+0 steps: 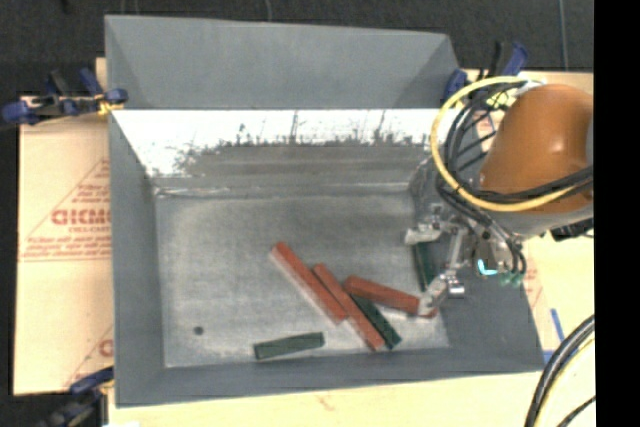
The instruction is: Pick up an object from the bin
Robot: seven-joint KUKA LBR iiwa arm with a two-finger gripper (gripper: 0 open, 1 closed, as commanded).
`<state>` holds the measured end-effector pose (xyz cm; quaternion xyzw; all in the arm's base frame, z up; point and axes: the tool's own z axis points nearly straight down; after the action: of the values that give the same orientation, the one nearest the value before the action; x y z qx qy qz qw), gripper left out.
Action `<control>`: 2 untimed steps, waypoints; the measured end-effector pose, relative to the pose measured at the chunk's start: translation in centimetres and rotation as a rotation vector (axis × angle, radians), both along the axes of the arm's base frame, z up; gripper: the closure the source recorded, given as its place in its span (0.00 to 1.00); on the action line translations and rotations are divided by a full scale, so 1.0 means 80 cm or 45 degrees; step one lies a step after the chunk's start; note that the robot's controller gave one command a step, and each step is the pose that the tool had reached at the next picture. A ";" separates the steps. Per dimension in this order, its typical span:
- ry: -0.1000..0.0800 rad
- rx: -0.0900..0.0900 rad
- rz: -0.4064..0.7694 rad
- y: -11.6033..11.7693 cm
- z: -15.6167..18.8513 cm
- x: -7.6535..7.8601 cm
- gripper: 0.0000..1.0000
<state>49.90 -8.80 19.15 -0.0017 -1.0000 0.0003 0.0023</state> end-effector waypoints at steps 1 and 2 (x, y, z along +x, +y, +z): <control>-0.007 -0.001 0.002 0.000 0.003 0.001 0.00; -0.007 0.001 0.222 -0.024 0.012 0.034 0.00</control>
Offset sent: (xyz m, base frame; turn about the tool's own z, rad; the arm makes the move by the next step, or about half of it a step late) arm 0.0471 -0.0384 0.0148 -0.3039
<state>52.62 -10.70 20.15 0.0856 -0.9963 0.0001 -0.0007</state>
